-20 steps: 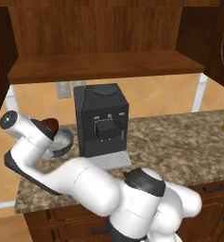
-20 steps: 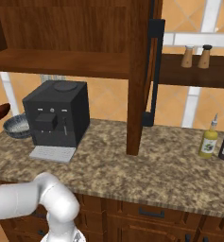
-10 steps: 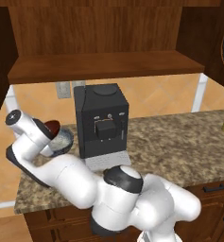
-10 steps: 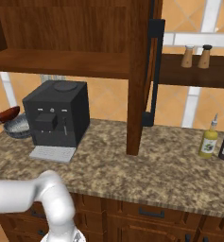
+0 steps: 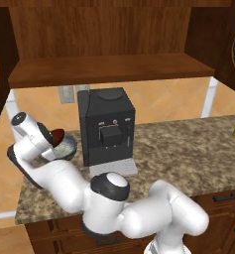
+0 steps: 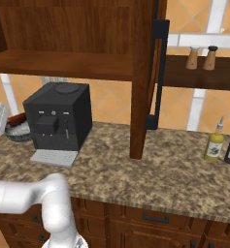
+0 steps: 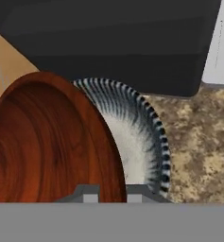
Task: Pick up the bowls on the counter and stack them on top of one another in the open cabinet. Place the smaller bowl on top of the larger bowl.
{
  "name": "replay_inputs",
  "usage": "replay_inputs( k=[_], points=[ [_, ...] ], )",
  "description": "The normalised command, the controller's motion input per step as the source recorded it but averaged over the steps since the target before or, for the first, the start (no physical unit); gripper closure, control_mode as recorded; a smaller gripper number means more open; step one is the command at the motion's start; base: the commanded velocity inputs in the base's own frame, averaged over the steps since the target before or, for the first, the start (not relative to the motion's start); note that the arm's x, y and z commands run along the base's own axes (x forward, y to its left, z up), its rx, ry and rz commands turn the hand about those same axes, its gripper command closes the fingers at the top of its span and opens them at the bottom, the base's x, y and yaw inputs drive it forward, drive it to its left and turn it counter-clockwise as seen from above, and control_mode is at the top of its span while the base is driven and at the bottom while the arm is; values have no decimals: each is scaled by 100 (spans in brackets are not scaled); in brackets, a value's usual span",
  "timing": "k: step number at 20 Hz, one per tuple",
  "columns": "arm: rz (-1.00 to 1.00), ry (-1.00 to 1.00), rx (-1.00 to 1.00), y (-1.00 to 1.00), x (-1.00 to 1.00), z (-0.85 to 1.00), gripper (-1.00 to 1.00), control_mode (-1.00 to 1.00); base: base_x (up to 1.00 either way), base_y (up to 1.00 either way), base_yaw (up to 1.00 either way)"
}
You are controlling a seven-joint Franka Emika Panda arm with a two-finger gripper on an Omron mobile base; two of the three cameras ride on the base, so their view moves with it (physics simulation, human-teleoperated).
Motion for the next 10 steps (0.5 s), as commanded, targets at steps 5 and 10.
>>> replay_inputs(
  k=[5,10],
  points=[
    [-4,3,0,8,50,-34,100,-100,0,0,0],
    [-2,0,0,10,31,-17,-100,-100,0,0,0]
  ],
)
